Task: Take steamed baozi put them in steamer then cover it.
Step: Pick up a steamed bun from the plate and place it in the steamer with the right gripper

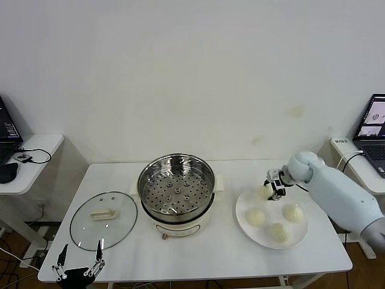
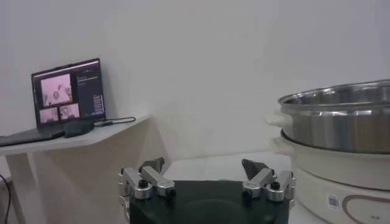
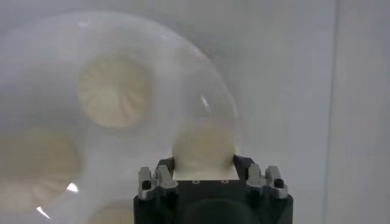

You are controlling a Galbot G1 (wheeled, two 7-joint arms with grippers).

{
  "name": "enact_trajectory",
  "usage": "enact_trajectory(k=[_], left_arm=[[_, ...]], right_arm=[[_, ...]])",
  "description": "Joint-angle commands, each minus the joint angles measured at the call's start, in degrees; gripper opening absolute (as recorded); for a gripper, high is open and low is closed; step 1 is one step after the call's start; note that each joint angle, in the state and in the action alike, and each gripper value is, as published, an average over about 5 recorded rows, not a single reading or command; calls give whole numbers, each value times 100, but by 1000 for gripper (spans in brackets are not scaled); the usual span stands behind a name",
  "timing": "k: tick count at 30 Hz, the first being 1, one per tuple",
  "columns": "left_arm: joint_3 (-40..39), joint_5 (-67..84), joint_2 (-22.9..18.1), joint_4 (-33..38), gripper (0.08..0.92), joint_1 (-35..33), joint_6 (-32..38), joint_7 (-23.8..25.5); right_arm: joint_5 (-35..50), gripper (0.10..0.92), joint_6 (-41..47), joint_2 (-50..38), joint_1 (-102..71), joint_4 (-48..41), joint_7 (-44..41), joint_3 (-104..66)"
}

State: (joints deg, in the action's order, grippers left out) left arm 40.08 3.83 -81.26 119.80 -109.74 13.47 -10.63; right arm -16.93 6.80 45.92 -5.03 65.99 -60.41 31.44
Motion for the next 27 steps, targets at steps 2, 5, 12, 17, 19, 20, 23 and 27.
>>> enact_trajectory(k=[2,5,12,17,19,20,23,27], left_arm=[[-16,6,45,18,823,23,34,-4],[-28,17,69,33,823,34,33,-4],[6,109,114,10,823,78,34,6],[32,122,117,3,823,118,30,14],[47,124,116,0,823,136,29,15],[56,128,118,-3,823,141,28,15],[80,142,127,-22,823,160,27,18],[91,157,129,-79,823,213,28,30]], right_arm=[[1825,630,119,-440,2249,1103,-38,1332],[2238,635,130,-175,2977,1109,-4,1779],[3082,636,71,805,4038,1069,286,2625],[3312,636,-339,1647,4014,870,569,2993],[3252,636,-536,1919,3921,725,642,3094],[3194,636,-631,2023,3874,658,666,3145],[2946,636,-987,2256,3723,546,718,3374],[2502,636,-1392,2441,3596,519,797,3757]])
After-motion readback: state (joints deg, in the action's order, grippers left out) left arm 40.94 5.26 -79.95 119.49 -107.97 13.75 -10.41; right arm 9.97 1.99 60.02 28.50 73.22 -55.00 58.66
